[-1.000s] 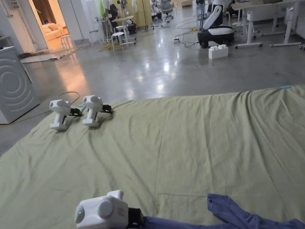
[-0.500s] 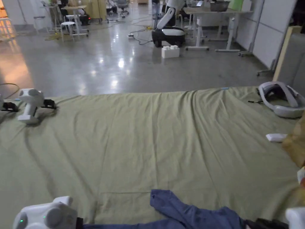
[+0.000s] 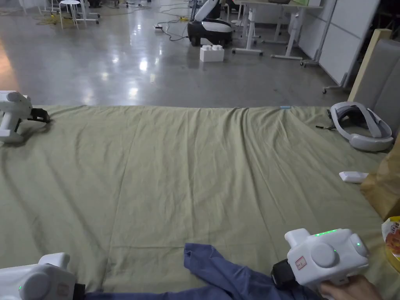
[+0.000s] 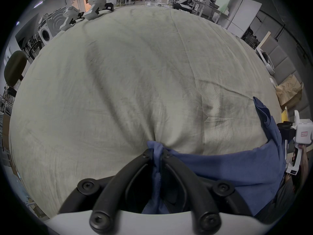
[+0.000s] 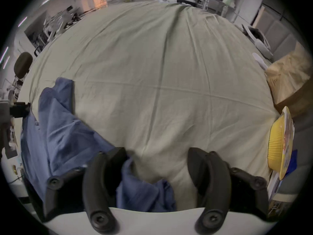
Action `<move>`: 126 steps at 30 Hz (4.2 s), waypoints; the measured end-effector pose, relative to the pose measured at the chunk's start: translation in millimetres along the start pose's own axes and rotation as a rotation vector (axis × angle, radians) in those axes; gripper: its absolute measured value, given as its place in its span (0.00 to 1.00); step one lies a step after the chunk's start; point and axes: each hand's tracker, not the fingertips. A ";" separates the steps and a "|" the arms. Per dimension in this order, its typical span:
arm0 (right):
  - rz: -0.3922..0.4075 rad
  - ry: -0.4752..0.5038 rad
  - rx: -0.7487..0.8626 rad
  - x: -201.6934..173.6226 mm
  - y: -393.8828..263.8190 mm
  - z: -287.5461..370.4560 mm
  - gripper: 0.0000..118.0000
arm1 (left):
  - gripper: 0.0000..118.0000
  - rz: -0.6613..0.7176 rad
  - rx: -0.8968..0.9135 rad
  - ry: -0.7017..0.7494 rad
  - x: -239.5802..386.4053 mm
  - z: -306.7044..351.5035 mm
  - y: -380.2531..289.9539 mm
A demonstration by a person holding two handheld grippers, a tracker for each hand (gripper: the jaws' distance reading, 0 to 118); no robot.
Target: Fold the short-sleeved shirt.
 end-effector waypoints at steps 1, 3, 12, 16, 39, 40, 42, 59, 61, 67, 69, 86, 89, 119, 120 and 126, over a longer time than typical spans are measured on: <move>0.011 0.039 -0.009 -2.4 -1.0 3.4 0.46 | 0.08 -0.011 -0.004 0.000 1.2 -0.6 -0.8; 0.059 0.002 -0.001 -7.9 -2.2 4.6 0.08 | 0.08 -0.021 0.003 0.005 2.9 0.1 -1.2; -0.106 0.118 0.341 26.3 -25.2 86.3 0.08 | 0.08 0.046 0.282 -0.209 -19.9 121.6 -30.4; -0.150 0.124 0.558 27.5 -56.6 188.8 0.08 | 0.08 0.020 0.528 -0.291 -28.6 239.1 -62.2; -0.160 -0.247 1.048 -16.7 -14.2 446.7 0.08 | 0.08 0.008 1.056 -0.044 -39.1 487.3 -14.9; -0.163 -0.254 1.050 -10.8 -7.9 446.3 0.08 | 0.08 0.010 1.055 -0.041 -38.9 486.1 -10.8; -0.174 -0.244 1.063 -10.0 -0.4 448.3 0.08 | 0.08 0.018 1.047 -0.042 -38.9 482.6 -3.1; -0.163 -0.308 1.048 10.8 106.6 409.6 0.08 | 0.08 0.034 0.989 -0.050 -34.4 401.1 106.2; -0.169 -0.319 1.049 12.4 121.0 401.3 0.08 | 0.08 0.045 0.981 -0.053 -34.1 387.3 124.7; -0.203 -0.296 1.046 27.6 165.2 372.0 0.08 | 0.08 0.088 0.954 -0.045 -30.6 341.8 166.0; -0.221 -0.288 1.051 28.4 174.0 364.2 0.08 | 0.08 0.100 0.943 -0.060 -30.1 330.1 174.0; -0.272 -0.077 0.791 11.5 -2.6 201.2 0.08 | 0.08 0.183 0.609 -0.251 -43.7 142.1 -7.3; -0.315 -0.055 0.735 6.5 -70.0 182.8 0.08 | 0.08 0.204 0.578 -0.265 -55.4 134.0 -68.5; -0.467 -0.140 0.548 0.9 -292.2 175.5 0.75 | 0.91 0.234 0.638 -0.089 -95.4 211.7 -253.3; -0.419 -0.182 0.563 -5.9 -289.5 187.2 0.75 | 0.91 0.198 0.690 -0.073 -88.0 227.6 -252.6; -0.356 -0.039 0.853 -52.6 -274.1 257.3 0.75 | 0.91 0.012 0.916 -0.009 -23.6 305.9 -254.8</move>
